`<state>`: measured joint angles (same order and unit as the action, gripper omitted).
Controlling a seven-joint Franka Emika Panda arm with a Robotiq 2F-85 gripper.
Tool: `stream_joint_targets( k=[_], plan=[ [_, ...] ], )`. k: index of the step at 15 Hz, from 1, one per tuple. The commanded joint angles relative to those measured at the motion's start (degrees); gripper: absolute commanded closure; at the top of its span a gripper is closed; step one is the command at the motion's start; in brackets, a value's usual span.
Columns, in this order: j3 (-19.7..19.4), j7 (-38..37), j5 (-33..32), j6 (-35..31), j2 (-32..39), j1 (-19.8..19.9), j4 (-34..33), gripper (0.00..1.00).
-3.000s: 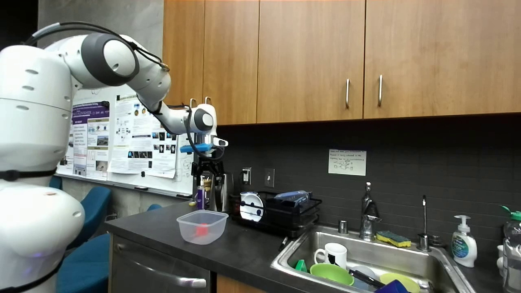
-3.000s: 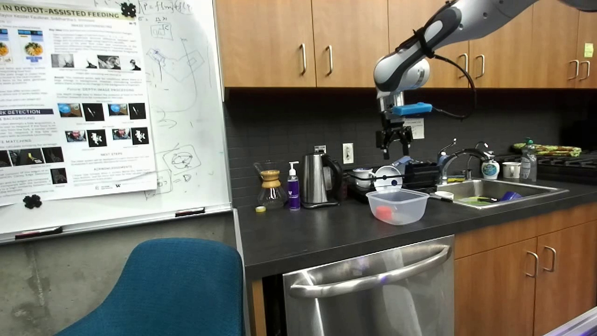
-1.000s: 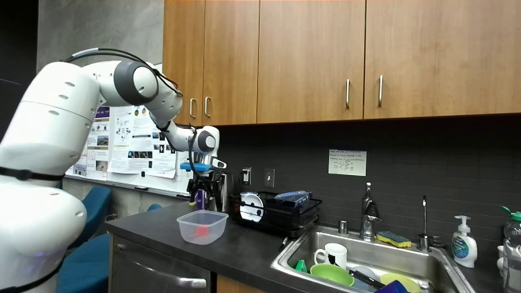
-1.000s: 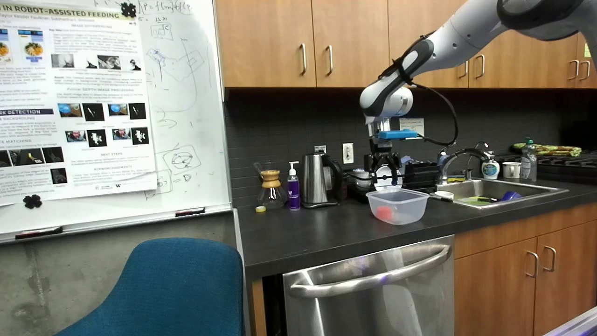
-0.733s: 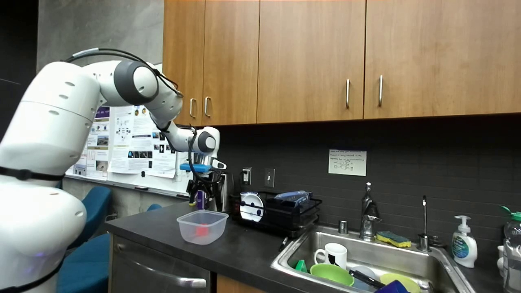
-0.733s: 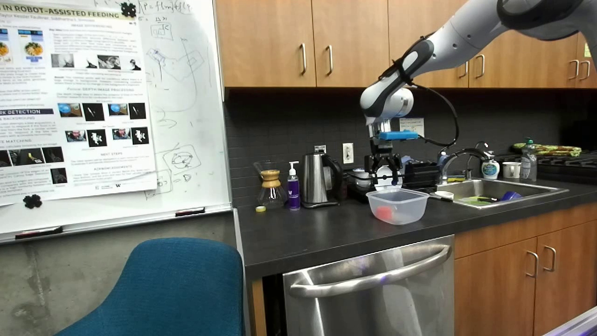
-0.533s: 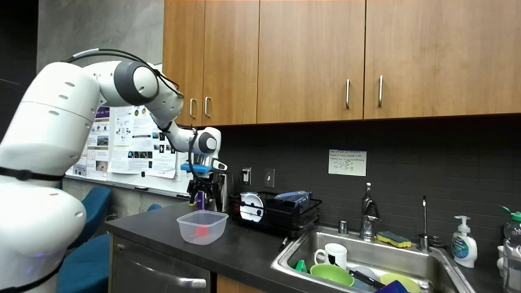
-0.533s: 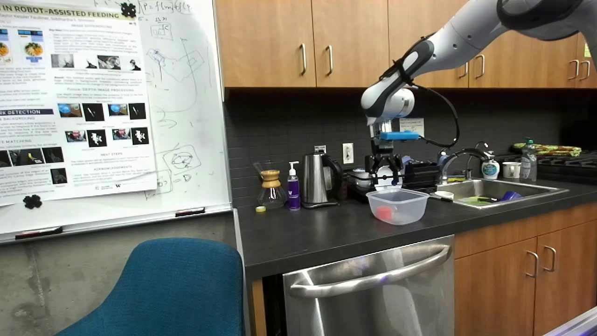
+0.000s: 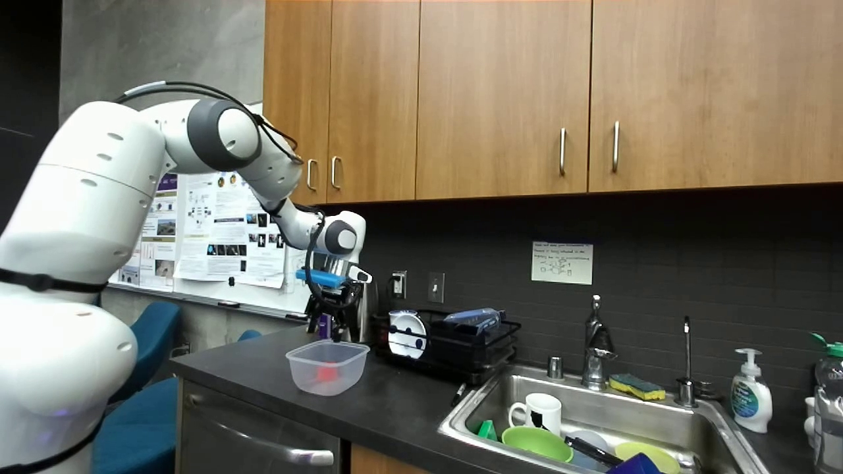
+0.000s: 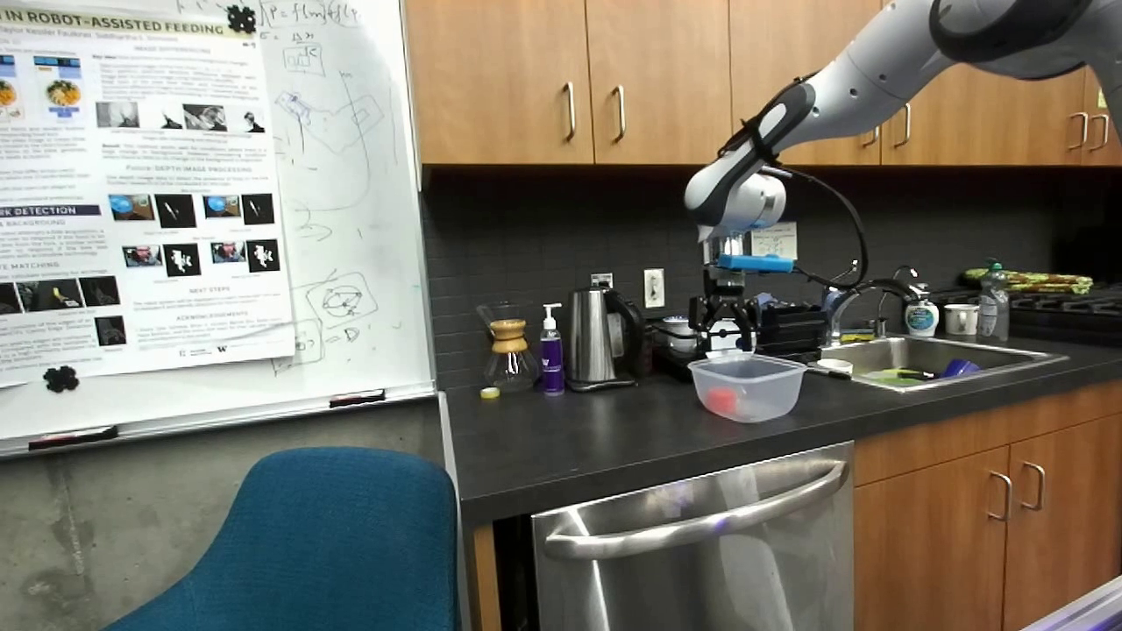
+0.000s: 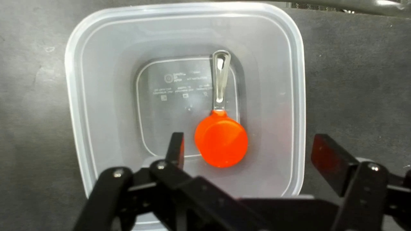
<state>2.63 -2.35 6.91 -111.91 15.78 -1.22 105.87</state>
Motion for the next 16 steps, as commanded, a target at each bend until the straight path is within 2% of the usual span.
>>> stream_joint_targets(
  k=[1,9,16],
  plan=[
    [-0.66,1.11,0.42,-1.34,0.16,0.60,0.42,0.00],
    [-2.85,-0.68,-5.99,0.06,1.10,0.52,-0.33,0.00],
    [-1.17,-0.66,-6.82,0.05,3.13,-1.44,-1.67,0.00]
  ],
)
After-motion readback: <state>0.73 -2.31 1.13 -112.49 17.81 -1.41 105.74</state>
